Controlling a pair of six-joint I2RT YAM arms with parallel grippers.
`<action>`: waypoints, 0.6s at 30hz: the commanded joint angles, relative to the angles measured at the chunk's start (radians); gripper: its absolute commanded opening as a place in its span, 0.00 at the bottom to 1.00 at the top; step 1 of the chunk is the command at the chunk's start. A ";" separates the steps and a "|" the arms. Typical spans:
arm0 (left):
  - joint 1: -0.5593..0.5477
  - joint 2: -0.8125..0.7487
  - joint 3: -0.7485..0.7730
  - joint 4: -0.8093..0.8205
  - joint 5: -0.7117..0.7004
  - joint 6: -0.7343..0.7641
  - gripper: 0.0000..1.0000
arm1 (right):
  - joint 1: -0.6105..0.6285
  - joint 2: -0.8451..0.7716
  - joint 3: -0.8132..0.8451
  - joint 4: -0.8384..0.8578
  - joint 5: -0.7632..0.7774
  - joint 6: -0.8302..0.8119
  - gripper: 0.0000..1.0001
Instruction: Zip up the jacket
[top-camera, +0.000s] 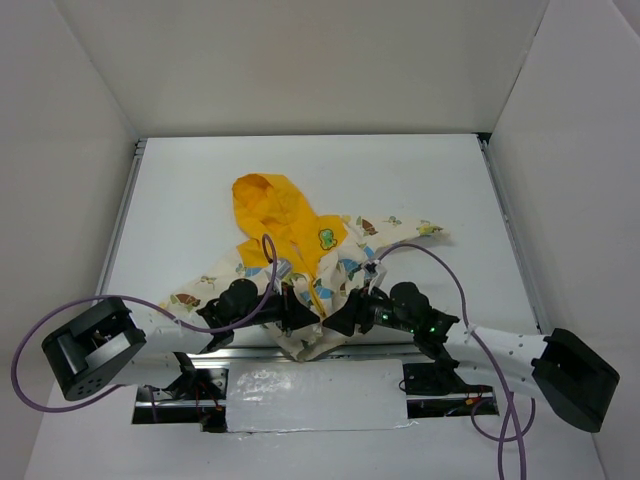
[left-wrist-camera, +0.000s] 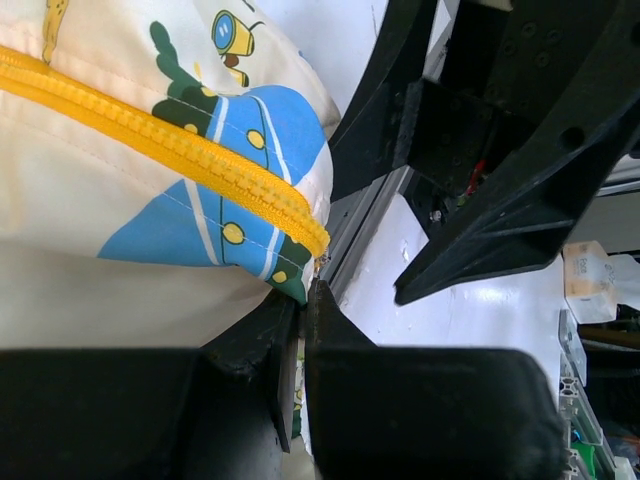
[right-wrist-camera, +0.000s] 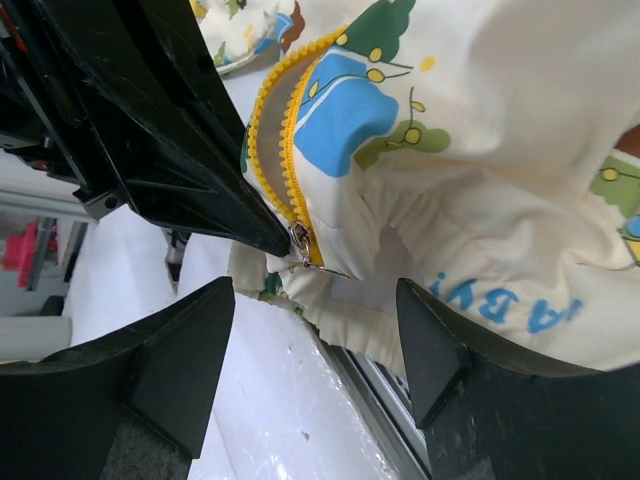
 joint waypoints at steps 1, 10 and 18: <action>-0.005 0.003 0.038 0.051 0.022 0.005 0.00 | 0.014 0.049 -0.012 0.169 -0.031 0.022 0.72; -0.005 0.003 0.048 0.038 0.022 0.011 0.00 | 0.060 0.111 0.002 0.212 -0.014 0.021 0.68; -0.005 0.013 0.048 0.055 0.029 0.006 0.00 | 0.073 0.111 -0.023 0.250 0.024 0.021 0.65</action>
